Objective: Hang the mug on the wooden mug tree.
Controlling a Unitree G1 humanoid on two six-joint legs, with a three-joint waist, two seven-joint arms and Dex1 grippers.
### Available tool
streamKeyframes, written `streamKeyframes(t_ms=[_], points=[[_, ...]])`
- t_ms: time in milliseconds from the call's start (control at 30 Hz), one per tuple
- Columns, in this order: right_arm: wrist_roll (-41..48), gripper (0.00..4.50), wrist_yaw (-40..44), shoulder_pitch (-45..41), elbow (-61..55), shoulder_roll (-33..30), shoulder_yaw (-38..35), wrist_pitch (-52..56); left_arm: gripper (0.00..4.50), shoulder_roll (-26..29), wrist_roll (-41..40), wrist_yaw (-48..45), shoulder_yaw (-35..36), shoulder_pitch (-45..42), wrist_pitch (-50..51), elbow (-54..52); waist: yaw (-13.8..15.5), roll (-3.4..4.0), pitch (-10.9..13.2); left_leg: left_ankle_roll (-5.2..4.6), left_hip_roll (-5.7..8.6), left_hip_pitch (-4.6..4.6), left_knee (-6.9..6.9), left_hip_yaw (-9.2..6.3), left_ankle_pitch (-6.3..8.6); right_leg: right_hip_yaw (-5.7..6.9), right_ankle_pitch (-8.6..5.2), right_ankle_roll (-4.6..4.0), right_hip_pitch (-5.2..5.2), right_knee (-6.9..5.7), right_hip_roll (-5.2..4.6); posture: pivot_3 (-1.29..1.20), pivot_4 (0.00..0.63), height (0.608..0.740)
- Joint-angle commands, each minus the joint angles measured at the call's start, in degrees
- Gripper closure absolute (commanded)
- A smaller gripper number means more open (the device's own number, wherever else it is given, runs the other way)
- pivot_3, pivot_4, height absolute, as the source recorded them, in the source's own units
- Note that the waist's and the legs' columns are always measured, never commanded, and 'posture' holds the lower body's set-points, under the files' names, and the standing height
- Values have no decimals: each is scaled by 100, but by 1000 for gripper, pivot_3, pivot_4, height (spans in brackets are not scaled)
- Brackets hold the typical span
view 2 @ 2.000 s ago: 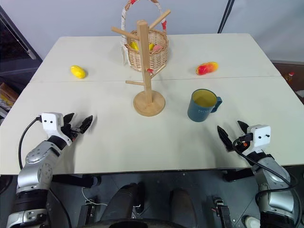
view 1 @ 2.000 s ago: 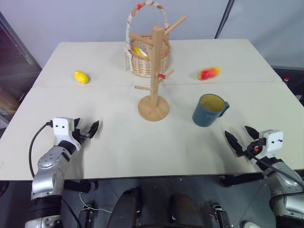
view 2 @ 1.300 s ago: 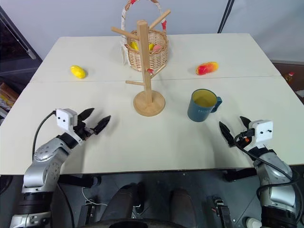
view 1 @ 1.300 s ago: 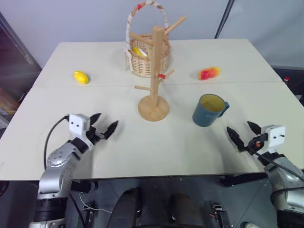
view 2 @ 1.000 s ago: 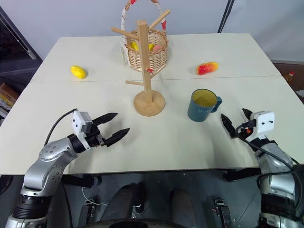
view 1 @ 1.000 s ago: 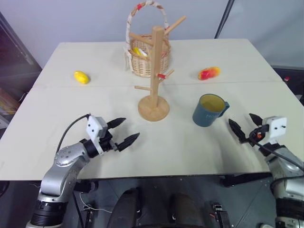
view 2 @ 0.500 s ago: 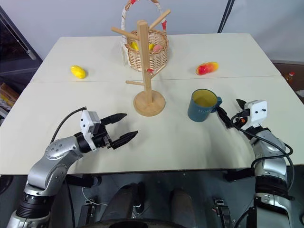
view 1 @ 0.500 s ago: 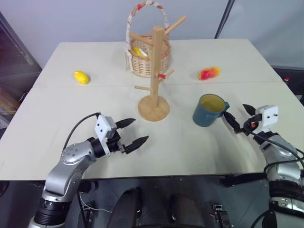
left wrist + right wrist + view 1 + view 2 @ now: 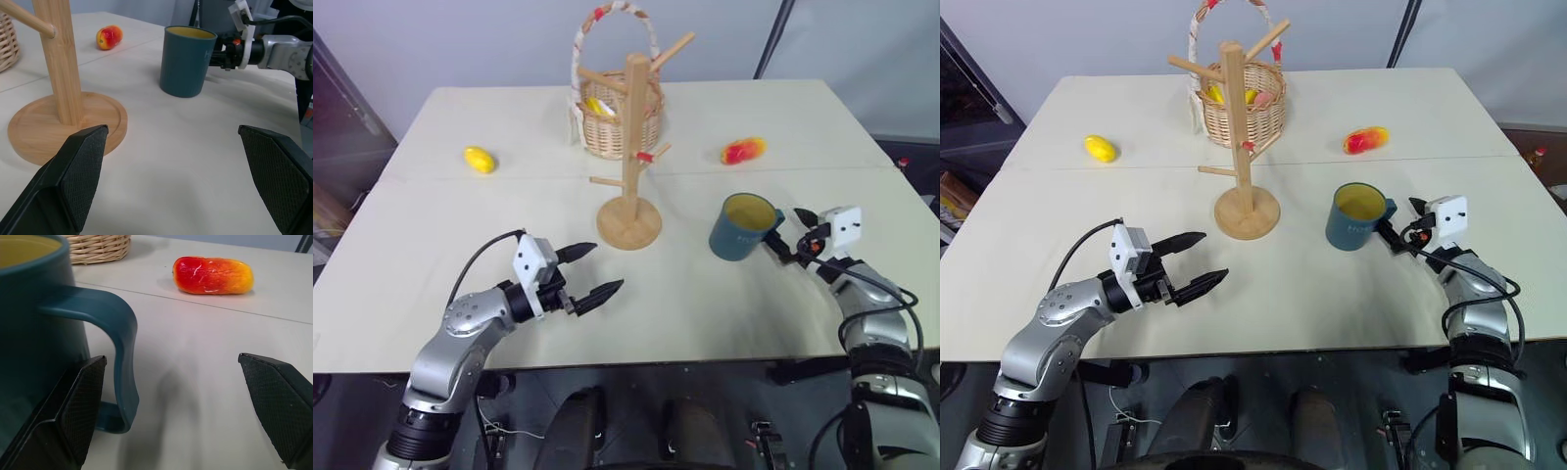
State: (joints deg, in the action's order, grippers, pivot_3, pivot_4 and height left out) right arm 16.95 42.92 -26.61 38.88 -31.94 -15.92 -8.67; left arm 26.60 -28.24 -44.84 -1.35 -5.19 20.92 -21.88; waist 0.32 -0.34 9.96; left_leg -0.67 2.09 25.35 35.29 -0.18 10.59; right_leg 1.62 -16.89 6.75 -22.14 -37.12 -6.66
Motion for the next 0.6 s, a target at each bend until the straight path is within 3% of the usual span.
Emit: streamKeyframes(t_ms=[33,167,300,500,600], points=[[28,537,174,-216,184,37,2,-197,0,-12,-40,17,20,5,-97,-237,0,0,0,0,0,0,0,0,0,0,0,0,0,0,0,0,150,740],[85,2312,360,-310,324,77,2,-220,0,-14,-27,32,24,31,-104,-263,-1,0,0,0,0,0,0,0,0,0,1,1,1,0,0,0,150,740],[155,4472,496,-285,258,135,-31,-216,0,-8,-40,25,39,-4,-101,-263,-1,0,0,0,0,0,0,0,0,0,1,1,1,0,0,0,150,740],[103,4472,395,63,-476,146,6,-232,0,-3,-104,-44,55,-151,-87,-264,8,1,1,1,0,0,0,-1,0,0,1,2,0,0,-1,0,150,740],[-254,4472,216,523,-1823,-78,234,-130,0,12,-156,-60,90,-244,-52,-289,23,3,2,1,1,2,0,0,0,-1,1,2,-2,0,-2,0,150,740]])
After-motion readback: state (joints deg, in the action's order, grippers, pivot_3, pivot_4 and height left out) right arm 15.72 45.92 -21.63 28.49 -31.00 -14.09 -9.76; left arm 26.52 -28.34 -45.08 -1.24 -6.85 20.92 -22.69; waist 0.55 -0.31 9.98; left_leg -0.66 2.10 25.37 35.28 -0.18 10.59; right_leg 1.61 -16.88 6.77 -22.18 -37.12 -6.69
